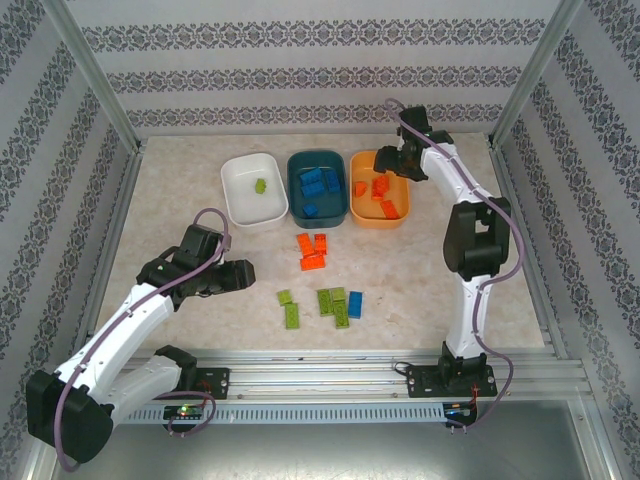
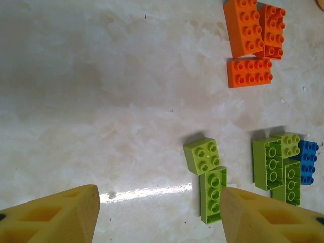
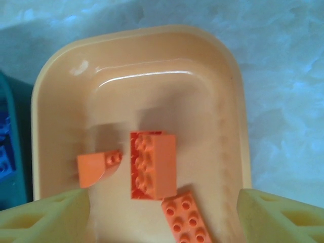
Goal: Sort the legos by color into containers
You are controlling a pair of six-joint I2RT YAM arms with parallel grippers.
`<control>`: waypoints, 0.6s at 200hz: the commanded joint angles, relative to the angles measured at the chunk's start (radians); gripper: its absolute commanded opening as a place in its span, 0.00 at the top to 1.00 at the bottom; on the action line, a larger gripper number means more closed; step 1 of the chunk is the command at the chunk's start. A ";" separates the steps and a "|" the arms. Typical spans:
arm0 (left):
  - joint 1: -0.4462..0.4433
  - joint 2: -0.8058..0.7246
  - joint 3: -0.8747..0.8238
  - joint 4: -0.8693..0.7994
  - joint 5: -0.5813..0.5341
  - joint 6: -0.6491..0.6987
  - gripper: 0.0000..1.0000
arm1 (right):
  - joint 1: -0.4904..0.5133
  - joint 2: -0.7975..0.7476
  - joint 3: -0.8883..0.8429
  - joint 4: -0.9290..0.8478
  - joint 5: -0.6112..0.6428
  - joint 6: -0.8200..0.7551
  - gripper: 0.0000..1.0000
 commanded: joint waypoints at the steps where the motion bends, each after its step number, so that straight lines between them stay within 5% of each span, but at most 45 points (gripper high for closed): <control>1: 0.011 -0.012 -0.008 0.026 0.020 -0.005 0.33 | 0.045 -0.157 -0.074 0.018 -0.078 -0.016 0.23; 70: 0.010 -0.047 -0.060 0.113 0.095 -0.059 0.19 | 0.310 -0.433 -0.487 0.050 -0.068 0.055 0.23; 120: 0.010 -0.085 -0.068 0.105 0.107 -0.073 0.18 | 0.505 -0.335 -0.577 0.095 0.003 0.128 0.27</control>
